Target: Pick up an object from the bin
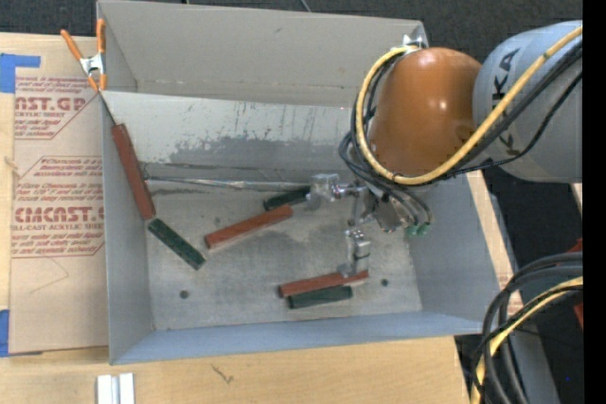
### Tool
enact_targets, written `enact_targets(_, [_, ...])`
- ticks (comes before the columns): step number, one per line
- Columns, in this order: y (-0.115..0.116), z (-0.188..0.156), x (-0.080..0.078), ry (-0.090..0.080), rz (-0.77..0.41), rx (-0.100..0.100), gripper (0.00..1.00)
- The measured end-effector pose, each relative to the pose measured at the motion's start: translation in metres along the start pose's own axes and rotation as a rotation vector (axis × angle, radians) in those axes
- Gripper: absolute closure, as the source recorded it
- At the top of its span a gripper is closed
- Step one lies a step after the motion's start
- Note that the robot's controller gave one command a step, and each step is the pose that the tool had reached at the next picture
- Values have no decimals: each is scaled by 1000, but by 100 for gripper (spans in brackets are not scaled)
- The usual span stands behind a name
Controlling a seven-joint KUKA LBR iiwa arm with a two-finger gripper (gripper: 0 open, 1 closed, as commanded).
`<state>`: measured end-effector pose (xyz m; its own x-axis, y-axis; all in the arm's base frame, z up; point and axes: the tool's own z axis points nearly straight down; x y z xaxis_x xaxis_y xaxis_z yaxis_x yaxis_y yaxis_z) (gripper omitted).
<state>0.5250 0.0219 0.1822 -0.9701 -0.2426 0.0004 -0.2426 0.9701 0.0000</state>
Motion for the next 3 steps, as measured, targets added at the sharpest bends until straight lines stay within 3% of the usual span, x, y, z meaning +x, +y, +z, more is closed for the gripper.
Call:
enact_targets(1, [1,36,15,-11,-178,2,0])
enact_targets(2, [10,105,32,1,-141,-2,100])
enact_targets(3, [10,105,32,1,-141,-2,100])
